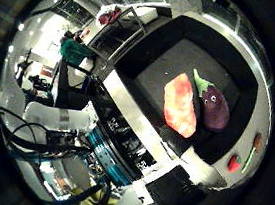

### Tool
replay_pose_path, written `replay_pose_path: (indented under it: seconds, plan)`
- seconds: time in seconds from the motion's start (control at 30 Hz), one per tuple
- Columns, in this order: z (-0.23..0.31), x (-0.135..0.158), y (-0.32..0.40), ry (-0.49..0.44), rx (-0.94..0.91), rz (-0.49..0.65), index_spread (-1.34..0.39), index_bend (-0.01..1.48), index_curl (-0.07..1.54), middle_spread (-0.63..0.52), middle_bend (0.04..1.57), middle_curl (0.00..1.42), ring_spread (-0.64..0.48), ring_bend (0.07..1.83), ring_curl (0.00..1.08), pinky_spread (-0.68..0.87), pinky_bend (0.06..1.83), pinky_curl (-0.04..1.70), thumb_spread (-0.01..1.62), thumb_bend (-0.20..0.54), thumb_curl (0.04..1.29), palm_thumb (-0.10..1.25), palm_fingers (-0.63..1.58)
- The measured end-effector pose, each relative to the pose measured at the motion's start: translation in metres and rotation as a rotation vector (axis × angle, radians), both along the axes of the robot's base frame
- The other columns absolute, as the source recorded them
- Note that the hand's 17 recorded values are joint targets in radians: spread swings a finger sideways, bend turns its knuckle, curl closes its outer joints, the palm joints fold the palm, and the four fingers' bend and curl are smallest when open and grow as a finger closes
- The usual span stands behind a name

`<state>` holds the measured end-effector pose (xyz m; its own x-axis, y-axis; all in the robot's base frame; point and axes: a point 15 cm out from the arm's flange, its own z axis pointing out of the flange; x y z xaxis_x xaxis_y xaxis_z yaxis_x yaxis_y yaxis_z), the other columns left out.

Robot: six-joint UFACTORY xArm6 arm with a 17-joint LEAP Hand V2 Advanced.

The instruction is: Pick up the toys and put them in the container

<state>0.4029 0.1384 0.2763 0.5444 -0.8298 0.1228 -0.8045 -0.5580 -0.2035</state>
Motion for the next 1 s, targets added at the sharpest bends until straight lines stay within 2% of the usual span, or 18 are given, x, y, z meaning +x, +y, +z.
replay_pose_path:
  seconds: [0.13,0.3,0.5,0.57,0.63,0.8,1.0]
  plan:
    - [0.006,0.017,-0.068,-0.012,-0.013,-0.107,-0.47,0.16,0.25,0.05,0.23,0.33,0.18,0.48,0.24,0.42,0.71,0.25,0.94,-0.029,0.35,0.78,0.03]
    - [0.004,0.024,-0.158,-0.010,-0.033,-0.230,-0.45,0.16,0.26,0.04,0.23,0.33,0.16,0.44,0.23,0.41,0.66,0.24,0.94,-0.027,0.35,0.77,0.07]
    - [-0.030,0.002,-0.298,0.067,-0.049,-0.430,-0.42,0.17,0.27,0.02,0.25,0.33,0.16,0.40,0.23,0.42,0.60,0.23,0.97,-0.025,0.34,0.77,0.11]
    - [-0.047,-0.004,-0.330,0.093,-0.052,-0.450,-0.42,0.20,0.28,0.01,0.27,0.34,0.16,0.37,0.22,0.42,0.57,0.23,0.96,-0.046,0.34,0.73,0.15]
    - [-0.061,-0.002,-0.351,0.099,-0.051,-0.472,-0.41,0.19,0.29,0.00,0.27,0.34,0.15,0.36,0.22,0.42,0.55,0.22,0.94,-0.040,0.34,0.71,0.16]
    - [-0.109,-0.006,-0.390,0.180,-0.030,-0.535,-0.39,0.16,0.29,-0.01,0.29,0.34,0.15,0.35,0.22,0.41,0.50,0.22,0.93,-0.033,0.33,0.67,0.18]
    - [-0.144,-0.011,-0.394,0.241,-0.006,-0.550,-0.37,0.15,0.27,-0.02,0.30,0.34,0.14,0.36,0.23,0.40,0.49,0.23,0.92,-0.031,0.33,0.64,0.17]
